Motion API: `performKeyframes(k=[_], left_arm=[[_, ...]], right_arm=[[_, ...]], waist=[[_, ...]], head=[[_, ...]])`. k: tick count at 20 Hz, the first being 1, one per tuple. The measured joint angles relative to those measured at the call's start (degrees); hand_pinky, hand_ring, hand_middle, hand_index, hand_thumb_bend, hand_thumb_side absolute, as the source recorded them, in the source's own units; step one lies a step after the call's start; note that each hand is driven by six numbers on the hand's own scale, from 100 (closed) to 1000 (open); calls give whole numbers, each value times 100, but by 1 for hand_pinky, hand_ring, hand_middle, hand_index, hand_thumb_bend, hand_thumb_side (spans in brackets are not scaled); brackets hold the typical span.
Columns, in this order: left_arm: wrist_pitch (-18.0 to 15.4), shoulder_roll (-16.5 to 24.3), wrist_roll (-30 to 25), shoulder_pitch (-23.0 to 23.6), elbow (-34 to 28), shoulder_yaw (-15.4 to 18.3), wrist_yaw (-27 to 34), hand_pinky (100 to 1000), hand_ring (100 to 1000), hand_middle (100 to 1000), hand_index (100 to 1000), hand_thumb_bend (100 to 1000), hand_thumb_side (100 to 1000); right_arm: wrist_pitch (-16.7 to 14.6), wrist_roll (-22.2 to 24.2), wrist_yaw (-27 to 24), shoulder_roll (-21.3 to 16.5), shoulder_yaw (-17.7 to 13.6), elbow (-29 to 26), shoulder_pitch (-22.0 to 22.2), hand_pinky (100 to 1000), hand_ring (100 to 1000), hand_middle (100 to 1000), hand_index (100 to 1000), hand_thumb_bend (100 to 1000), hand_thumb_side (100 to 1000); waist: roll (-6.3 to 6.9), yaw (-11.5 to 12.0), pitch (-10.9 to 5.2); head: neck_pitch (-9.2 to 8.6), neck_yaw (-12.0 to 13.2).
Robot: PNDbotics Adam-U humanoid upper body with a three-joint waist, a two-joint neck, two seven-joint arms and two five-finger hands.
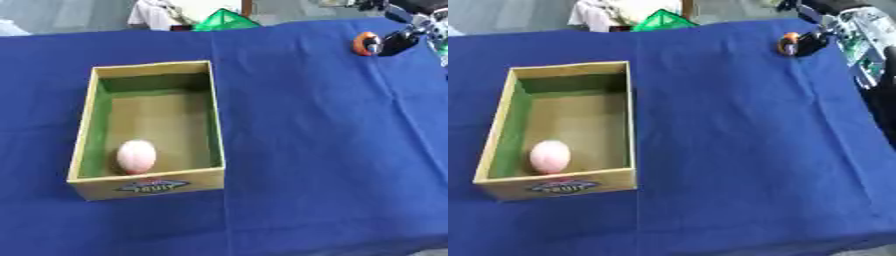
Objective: Pick up objects on the table and place them in the box.
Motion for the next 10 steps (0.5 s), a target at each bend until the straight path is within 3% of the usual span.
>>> performKeyframes(k=[10], left_arm=[[1, -4, -4, -5, 0, -2, 1, 753, 871, 734, 759, 203, 838]], right_arm=[[21, -117, 406, 129, -124, 744, -333, 817, 881, 869, 914, 260, 100]], waist=[[63, 33, 117]], head=[[0, -50]])
